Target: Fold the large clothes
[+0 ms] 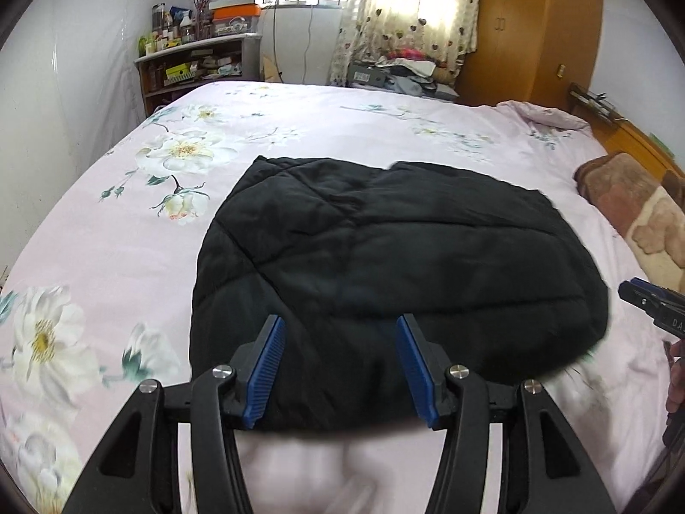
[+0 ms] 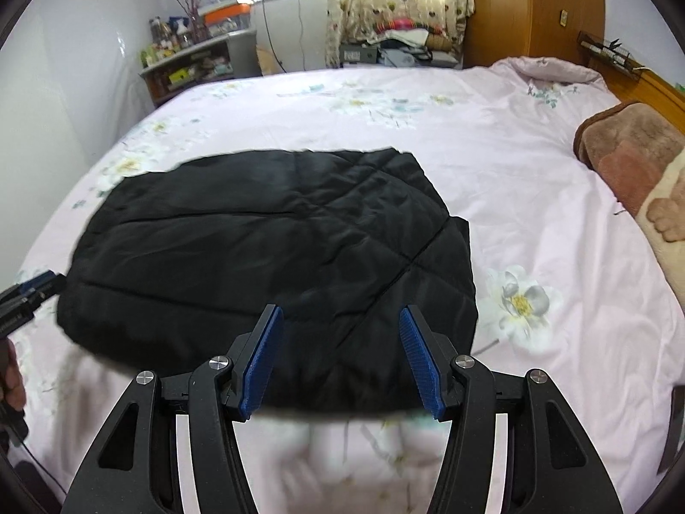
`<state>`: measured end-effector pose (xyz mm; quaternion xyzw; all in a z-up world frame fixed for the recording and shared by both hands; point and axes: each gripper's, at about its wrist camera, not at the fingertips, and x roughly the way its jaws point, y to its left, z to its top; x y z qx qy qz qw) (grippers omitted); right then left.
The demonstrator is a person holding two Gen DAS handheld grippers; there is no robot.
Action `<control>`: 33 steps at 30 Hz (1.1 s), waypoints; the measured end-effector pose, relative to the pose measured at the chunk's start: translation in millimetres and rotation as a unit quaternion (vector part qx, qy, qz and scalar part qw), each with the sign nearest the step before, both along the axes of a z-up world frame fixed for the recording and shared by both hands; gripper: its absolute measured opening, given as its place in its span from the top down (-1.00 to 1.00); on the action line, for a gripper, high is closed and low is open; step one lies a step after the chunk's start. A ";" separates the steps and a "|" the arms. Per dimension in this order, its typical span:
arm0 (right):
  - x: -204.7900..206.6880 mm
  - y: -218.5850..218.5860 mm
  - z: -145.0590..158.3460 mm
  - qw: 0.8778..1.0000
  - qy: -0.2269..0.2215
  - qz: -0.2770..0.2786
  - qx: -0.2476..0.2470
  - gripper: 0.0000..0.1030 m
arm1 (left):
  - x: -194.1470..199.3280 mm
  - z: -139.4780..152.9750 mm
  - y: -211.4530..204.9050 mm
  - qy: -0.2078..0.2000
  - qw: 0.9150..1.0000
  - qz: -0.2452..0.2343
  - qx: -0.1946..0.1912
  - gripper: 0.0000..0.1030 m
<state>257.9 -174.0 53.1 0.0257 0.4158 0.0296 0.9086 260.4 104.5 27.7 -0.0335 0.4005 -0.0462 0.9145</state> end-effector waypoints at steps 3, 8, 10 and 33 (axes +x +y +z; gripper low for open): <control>-30.6 5.6 13.7 1.000 -0.012 0.004 0.006 -0.10 | -31.2 11.3 -7.4 -0.003 1.000 0.000 -0.004 -0.14; -84.9 11.6 32.3 0.999 -0.029 0.005 0.017 -0.10 | -84.4 28.5 -19.2 -0.004 1.000 0.001 -0.009 -0.19; -109.0 12.0 37.4 0.999 -0.031 0.003 0.021 -0.11 | -103.7 33.3 -21.7 -0.006 1.000 0.001 -0.010 -0.20; -236.7 53.6 39.3 0.999 -0.037 0.028 -0.010 -0.12 | -221.9 39.7 -31.6 -0.001 1.000 0.009 -0.008 -0.40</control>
